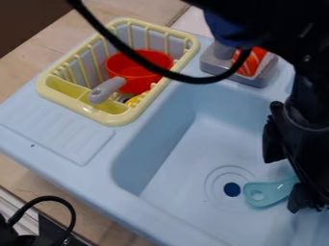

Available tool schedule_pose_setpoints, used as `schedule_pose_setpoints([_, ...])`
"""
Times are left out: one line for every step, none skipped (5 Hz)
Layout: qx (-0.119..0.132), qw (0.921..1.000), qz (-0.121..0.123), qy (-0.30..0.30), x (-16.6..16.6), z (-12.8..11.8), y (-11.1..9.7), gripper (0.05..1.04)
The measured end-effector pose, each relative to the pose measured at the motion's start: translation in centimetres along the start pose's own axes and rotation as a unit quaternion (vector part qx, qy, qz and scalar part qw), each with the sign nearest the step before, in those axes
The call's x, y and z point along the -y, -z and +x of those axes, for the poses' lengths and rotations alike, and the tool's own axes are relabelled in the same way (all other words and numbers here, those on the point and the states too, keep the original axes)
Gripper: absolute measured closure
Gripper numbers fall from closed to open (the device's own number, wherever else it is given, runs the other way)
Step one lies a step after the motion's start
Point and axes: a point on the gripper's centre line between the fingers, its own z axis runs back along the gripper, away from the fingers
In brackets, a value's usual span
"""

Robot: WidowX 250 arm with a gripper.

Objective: Move the blue brush to the top left corner of the sink

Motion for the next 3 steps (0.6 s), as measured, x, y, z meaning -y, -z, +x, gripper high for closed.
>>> schedule_pose_setpoints([-0.002, 0.9997, -0.022, 0.003, 0.11, -0.08, 0.34, 0.093])
schedule_pose_setpoints([-0.013, 0.9996, -0.024, 0.002, -0.11, -0.20, 0.91, 0.175])
schedule_pose_setpoints([-0.013, 0.9997, -0.022, -0.003, -0.23, -0.20, 0.87, 0.455])
